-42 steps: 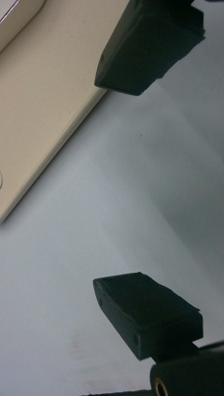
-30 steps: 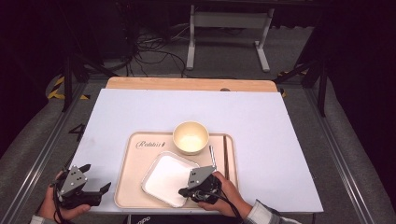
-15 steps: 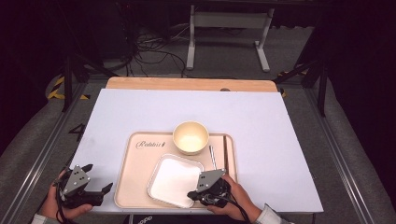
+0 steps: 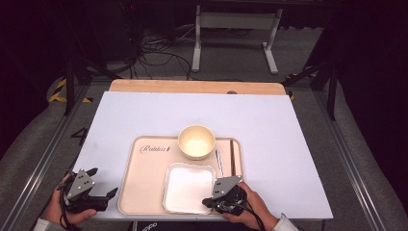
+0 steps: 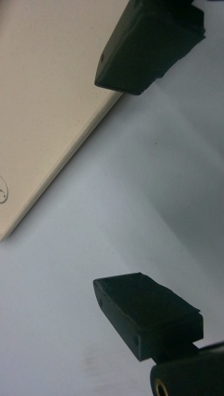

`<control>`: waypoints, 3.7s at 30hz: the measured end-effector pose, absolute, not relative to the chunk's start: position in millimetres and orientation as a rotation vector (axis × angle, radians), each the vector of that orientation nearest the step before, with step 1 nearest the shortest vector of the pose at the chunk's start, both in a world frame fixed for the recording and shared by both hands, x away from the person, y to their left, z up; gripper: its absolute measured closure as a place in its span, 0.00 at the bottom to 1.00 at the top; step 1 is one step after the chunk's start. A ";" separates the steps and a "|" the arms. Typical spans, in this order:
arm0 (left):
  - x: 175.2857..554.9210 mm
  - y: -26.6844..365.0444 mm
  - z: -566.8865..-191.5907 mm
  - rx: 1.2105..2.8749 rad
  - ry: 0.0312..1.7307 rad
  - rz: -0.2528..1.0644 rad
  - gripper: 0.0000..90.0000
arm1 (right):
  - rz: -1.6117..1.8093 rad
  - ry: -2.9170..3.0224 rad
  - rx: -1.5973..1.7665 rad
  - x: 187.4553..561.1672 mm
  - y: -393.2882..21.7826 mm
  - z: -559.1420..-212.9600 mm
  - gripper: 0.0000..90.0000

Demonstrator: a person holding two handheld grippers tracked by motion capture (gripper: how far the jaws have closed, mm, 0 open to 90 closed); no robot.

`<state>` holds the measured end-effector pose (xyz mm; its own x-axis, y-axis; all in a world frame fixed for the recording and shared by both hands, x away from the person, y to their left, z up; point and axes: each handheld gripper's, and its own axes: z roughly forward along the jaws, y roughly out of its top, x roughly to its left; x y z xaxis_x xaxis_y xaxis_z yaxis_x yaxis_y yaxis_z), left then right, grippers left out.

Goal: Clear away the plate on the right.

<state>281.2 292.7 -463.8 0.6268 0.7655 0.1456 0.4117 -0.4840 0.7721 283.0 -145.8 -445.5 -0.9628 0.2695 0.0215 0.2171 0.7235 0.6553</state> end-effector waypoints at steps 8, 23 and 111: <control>283.7 291.1 -462.0 2.117 0.900 0.628 0.07 | 1.061 2.836 0.428 281.9 -152.1 -444.4 0.98; 283.0 293.3 -462.4 2.115 0.907 0.632 0.07 | 1.087 2.790 0.435 288.6 -152.6 -440.6 0.95; 302.1 283.1 -463.0 2.126 0.859 0.585 0.07 | 1.024 2.153 0.895 314.1 -316.1 -437.0 0.21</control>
